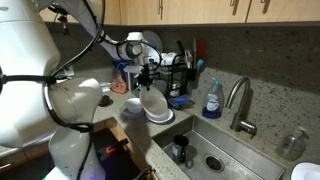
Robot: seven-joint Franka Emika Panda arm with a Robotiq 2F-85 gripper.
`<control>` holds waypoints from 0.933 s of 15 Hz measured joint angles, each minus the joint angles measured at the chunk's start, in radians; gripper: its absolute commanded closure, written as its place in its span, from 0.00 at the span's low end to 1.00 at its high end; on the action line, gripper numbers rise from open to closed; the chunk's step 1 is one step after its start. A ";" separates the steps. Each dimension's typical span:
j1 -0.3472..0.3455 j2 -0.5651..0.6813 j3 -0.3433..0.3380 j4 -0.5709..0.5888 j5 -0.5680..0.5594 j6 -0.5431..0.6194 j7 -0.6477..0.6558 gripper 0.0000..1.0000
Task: Put the white bowl on the dish rack on the counter
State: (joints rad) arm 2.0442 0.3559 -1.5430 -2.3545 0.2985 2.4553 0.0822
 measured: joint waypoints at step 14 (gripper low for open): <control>-0.319 -0.033 0.308 0.011 -0.239 0.061 0.213 0.96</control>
State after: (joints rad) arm 1.7247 0.3227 -1.2350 -2.3439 0.0596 2.5160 0.2950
